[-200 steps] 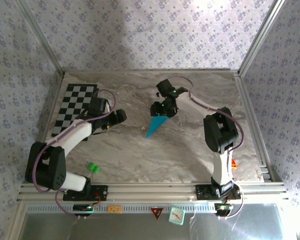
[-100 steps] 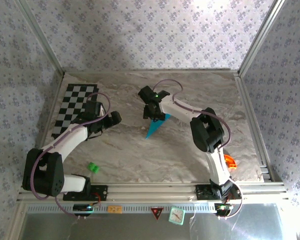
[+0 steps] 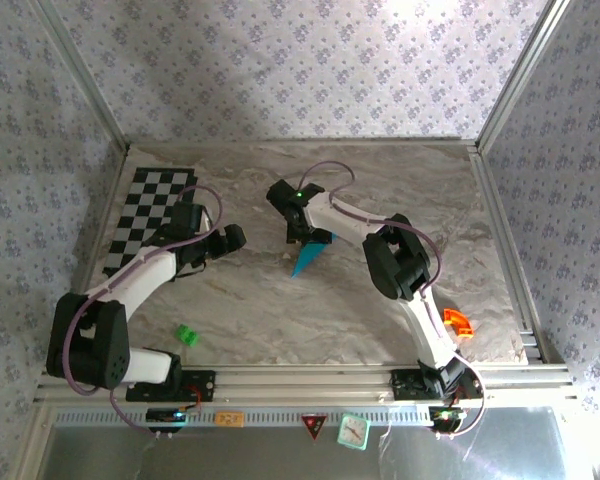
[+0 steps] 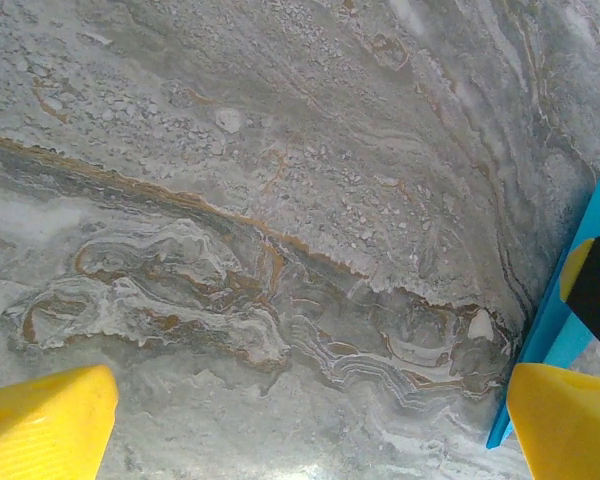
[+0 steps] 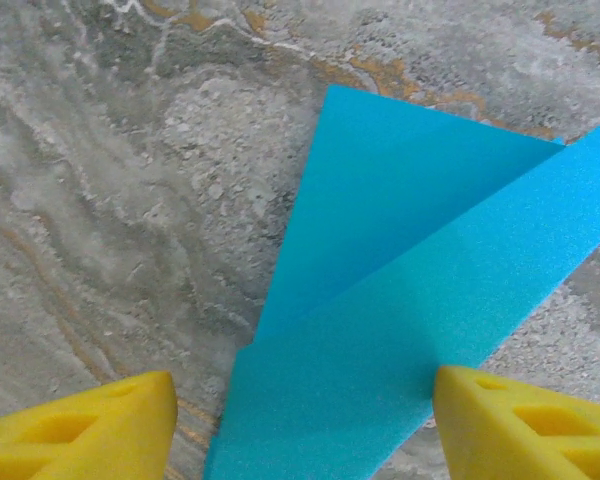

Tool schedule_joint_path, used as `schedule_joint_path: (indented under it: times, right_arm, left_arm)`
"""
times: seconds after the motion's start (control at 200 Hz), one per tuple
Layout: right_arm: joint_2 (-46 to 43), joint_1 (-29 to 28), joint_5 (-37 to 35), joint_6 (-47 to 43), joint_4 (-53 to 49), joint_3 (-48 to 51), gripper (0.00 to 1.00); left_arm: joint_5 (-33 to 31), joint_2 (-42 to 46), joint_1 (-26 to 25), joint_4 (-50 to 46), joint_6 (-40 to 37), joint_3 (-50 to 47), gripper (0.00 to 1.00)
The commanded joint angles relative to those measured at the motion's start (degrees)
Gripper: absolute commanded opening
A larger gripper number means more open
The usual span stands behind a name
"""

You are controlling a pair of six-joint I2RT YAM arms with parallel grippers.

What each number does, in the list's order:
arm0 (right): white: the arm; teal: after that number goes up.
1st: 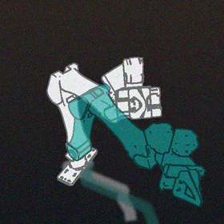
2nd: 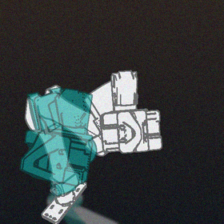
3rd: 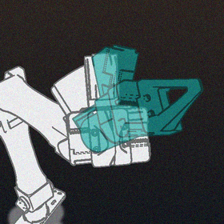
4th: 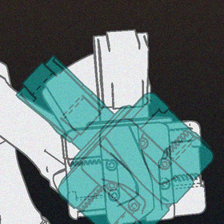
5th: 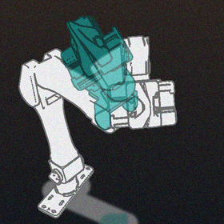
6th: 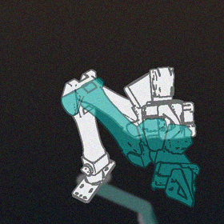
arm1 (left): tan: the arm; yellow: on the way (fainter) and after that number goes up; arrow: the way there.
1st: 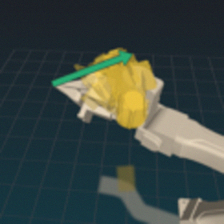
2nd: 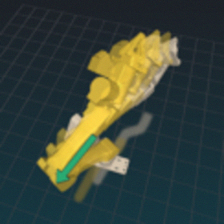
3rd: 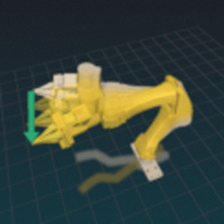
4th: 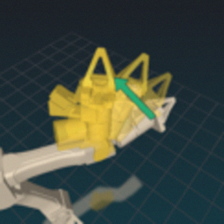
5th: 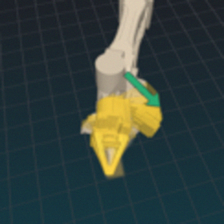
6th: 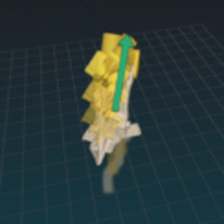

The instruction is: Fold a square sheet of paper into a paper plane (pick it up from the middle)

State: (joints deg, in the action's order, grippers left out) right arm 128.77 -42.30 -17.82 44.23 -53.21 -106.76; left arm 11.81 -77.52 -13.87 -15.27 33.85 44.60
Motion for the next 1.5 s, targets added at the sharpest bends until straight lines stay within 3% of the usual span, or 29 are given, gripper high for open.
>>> schedule_joint_path:
  times: [0.0,0.829,1.319,1.494]
  right_arm:
    - [-1.11,0.19,-3.44,2.39,-2.74,1.00,0.67]
    - [-6.69,0.07,-7.49,7.16,-2.01,6.26,0.50]
    - [-9.09,0.25,-8.03,9.07,0.10,10.27,0.29]
    - [-11.54,0.32,-9.89,10.10,2.58,13.27,0.17]
  left_arm:
    - [1.79,-1.19,0.25,-0.27,-0.98,0.43,1.00]
    - [2.63,-1.83,0.27,-0.55,-1.00,0.67,1.00]
    - [3.24,-1.85,0.29,-0.79,-0.63,0.74,1.00]
    - [3.21,-1.65,0.25,-1.30,-0.62,1.09,1.00]
